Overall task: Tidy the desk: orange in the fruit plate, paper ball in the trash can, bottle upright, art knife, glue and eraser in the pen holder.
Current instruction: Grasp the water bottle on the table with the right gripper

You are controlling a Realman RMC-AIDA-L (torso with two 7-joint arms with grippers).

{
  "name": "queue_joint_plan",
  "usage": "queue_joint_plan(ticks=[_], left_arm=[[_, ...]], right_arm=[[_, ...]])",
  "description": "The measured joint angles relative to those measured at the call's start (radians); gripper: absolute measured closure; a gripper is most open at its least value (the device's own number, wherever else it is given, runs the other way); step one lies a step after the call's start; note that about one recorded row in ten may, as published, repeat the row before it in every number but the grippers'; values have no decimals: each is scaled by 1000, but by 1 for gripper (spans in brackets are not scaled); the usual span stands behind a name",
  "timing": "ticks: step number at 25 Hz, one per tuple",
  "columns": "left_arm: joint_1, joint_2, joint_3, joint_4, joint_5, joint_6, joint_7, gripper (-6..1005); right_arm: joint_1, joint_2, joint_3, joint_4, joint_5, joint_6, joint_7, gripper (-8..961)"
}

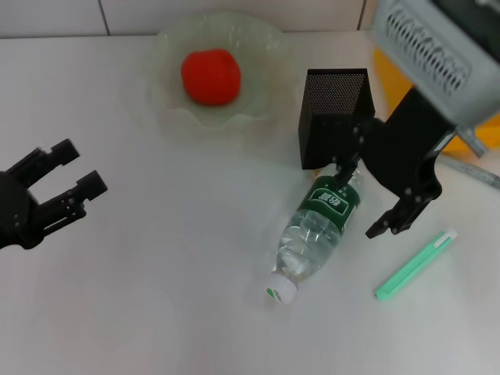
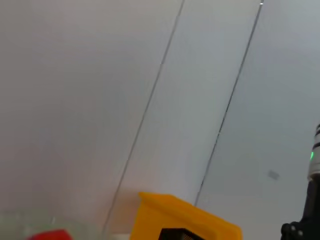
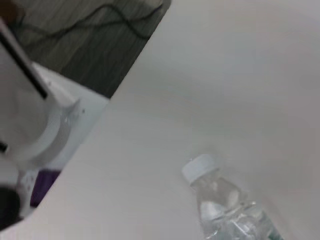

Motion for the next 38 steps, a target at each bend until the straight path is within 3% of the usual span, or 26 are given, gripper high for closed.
queue_joint_plan(ticks=[3, 5, 18, 38], left_arm=[[57, -11, -45, -75, 2, -81, 51, 176], [63, -11, -41, -84, 2, -82, 61, 140], [64, 21, -18, -93, 134, -33, 15, 312], [80, 25, -22, -98, 134, -37, 14, 311]], right_arm=[[1, 5, -77, 31, 3, 41, -62, 248], [1, 6, -95, 39, 8, 49, -80, 248], [34, 10, -242, 167, 133, 133, -253, 249], [30, 12, -525, 228, 287, 381, -289, 249]])
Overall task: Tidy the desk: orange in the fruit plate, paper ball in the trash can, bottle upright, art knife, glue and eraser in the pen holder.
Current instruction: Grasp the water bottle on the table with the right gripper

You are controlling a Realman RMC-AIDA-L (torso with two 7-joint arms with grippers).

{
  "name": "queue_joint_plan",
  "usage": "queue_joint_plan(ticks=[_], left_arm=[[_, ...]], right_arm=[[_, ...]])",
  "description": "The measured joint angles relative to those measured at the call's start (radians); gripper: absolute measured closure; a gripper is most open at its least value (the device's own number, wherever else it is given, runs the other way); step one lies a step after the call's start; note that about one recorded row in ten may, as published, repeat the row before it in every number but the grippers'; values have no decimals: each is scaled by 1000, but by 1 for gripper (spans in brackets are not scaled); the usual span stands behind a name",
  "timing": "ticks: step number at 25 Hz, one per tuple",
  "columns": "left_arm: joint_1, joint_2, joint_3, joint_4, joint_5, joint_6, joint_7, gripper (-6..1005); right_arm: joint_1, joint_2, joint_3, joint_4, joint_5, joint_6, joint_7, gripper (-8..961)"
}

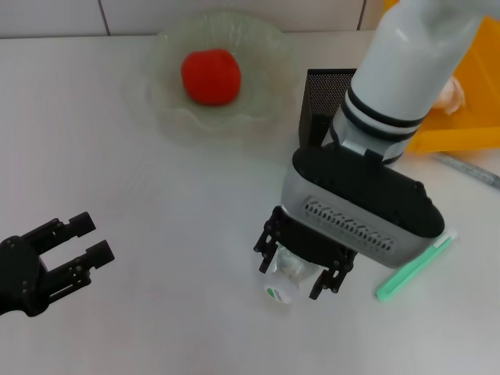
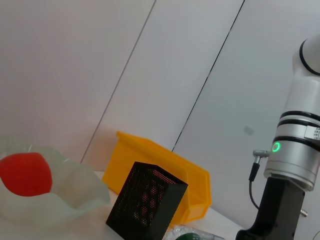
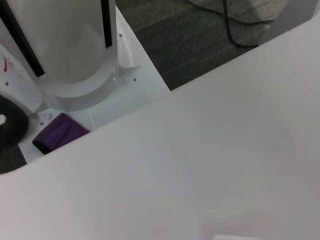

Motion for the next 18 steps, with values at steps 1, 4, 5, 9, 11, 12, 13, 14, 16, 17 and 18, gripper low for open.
queue_joint_plan(ticks=[1, 4, 5, 9, 11, 12, 13, 14, 16, 17, 18], left_arm=[[1, 0, 0, 0, 0, 1, 0, 311], [1, 0, 0, -1, 0, 0, 0, 311], [1, 0, 0, -1, 0, 0, 0, 311], [1, -4, 0, -1, 0, -1, 0, 311], [1, -6, 0, -1, 0, -2, 0, 311], [1, -6, 0, -1, 0, -2, 0, 311], [1, -7, 0, -1, 0, -3, 0, 311], [1, -7, 0, -1, 0, -4, 0, 311], [1, -8, 0, -1, 0, -5, 0, 312], [1, -8, 0, -1, 0, -5, 0, 313], [1, -8, 0, -1, 0, -5, 0, 315]], right_arm=[[0, 0, 0, 0, 0, 0, 0, 248], [0, 0, -29, 10, 10, 25, 1, 248], [0, 0, -49, 14, 15, 44, 6, 248], [0, 0, -75, 32, 26, 73, 9, 249], [1, 0, -88, 40, 33, 88, 10, 249], [1, 0, -92, 42, 36, 91, 11, 249], [1, 0, -96, 44, 40, 94, 11, 249], [1, 0, -100, 44, 45, 96, 12, 249], [-1, 0, -120, 46, 59, 110, 13, 248], [-2, 0, -124, 46, 60, 113, 14, 248], [-2, 0, -124, 46, 60, 113, 14, 261]])
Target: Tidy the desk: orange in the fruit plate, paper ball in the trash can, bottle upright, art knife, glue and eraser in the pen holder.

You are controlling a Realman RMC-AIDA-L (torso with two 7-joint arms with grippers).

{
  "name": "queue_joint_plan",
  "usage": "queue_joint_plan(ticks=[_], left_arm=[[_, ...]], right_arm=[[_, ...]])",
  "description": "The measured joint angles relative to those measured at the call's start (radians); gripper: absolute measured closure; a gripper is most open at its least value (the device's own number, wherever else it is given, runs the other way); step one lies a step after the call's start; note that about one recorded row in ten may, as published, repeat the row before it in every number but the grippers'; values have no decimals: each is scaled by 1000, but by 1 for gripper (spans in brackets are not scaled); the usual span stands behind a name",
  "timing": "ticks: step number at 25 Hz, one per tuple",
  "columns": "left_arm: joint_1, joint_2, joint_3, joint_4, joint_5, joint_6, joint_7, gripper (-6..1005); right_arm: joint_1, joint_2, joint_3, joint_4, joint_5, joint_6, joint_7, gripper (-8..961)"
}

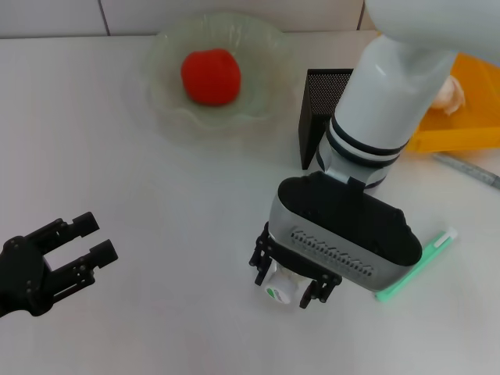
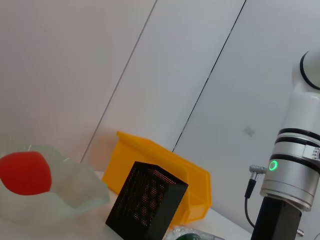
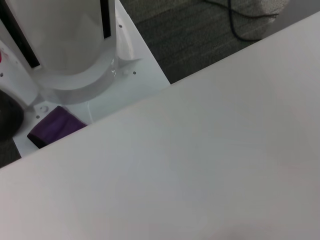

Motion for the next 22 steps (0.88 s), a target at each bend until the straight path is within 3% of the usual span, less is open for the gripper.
queue_joint_plan(ticks=[6, 11, 19, 22], left_arm=[[0, 1, 0, -17, 0, -1, 6, 322], [0, 2, 0, -24, 0, -2, 13, 324], [0, 2, 0, -25, -1, 0, 12, 323], [2, 7, -9, -24, -7, 6, 7, 323]], right_arm=[[-10, 0, -21, 0, 2, 30, 11, 339], [-28, 0, -22, -16, 3, 42, 25, 517], [-70, 0, 10, -87, 23, 35, 53, 517], [-103, 0, 71, -132, 45, 17, 65, 517]])
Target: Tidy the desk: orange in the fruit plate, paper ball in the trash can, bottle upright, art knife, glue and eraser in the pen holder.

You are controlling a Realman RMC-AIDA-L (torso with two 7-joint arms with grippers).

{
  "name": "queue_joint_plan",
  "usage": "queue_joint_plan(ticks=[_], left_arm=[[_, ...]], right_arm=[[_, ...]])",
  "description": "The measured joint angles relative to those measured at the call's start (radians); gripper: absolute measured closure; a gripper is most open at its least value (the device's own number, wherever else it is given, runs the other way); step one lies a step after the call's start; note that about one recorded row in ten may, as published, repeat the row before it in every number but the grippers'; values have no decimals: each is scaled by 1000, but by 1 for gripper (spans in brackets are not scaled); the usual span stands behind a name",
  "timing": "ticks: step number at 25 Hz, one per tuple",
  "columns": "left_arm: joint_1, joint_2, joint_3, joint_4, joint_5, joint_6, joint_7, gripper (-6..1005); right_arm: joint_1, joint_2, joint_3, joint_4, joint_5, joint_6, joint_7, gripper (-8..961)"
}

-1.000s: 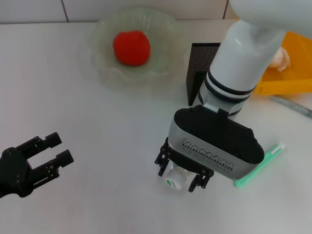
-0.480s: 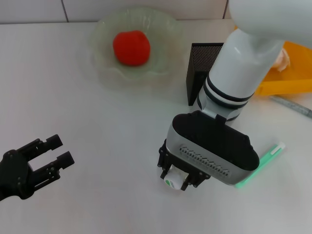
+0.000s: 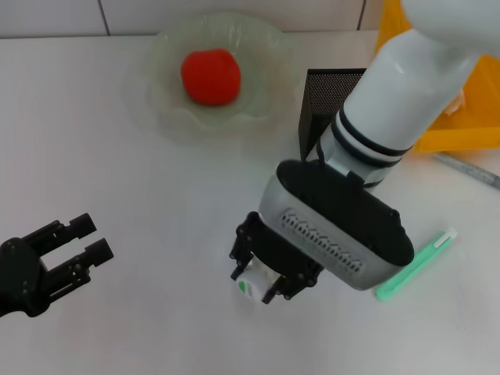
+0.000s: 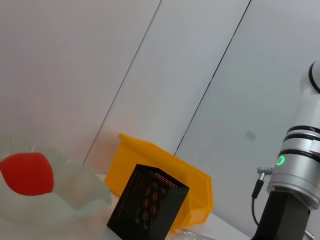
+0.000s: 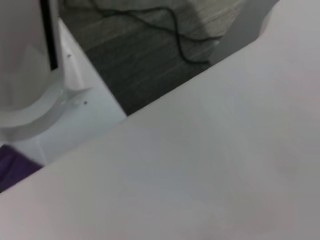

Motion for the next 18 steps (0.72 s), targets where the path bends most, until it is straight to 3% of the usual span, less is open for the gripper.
queue_joint_plan(ticks=[6, 10, 18], left_arm=[[-1, 3, -34, 0, -1, 1, -3, 391], [-3, 11, -50, 0, 4, 13, -5, 458], [-11, 22, -54, 8, 5, 37, -7, 458]], right_arm=[[-44, -5, 109, -31, 81, -13, 2, 517], [-114, -9, 226, -61, 166, -18, 22, 517], [-202, -9, 393, -51, 273, -18, 68, 517]])
